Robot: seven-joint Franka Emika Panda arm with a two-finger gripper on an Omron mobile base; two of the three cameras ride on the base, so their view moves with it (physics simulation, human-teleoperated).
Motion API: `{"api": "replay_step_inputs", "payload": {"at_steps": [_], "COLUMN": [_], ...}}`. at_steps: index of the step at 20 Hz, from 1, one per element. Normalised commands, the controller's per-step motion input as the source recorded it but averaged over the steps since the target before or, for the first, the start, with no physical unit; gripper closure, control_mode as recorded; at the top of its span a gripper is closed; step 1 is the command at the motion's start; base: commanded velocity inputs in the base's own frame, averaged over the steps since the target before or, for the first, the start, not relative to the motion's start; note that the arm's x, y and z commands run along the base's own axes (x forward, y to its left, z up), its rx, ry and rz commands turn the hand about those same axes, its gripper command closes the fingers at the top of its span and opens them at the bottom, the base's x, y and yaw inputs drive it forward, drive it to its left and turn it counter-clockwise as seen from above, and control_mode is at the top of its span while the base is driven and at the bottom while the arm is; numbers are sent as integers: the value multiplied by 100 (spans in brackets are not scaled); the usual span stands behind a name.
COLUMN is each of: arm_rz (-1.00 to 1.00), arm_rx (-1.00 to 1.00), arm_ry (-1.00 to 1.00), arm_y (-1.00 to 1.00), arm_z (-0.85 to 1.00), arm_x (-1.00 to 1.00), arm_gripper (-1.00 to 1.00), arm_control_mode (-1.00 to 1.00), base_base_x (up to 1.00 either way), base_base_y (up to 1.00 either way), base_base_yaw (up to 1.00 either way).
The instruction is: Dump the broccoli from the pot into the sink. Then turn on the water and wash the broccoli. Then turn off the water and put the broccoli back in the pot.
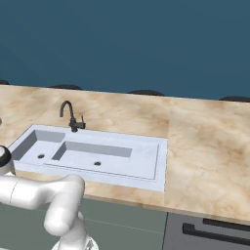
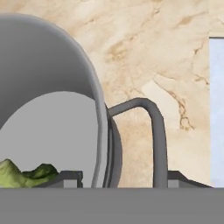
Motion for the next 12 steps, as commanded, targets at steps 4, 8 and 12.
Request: {"api": "replay_step_inputs", "payload": {"at_steps": [4,8,12], "arm_rz": [-10,-17,-26], "arm_rx": [11,18,17], "arm_ry": [0,0,0], "arm_y": [-49,-65,-76], "arm_z": [63,87,83], "arm_x": [-52,-59,-46], "arm_gripper": [100,100,100], "arm_control_mode": [-100,-100,-100], "base_base_x": [0,0,0], "base_base_y": [0,0,0], "base_base_yaw": [0,0,0]}}
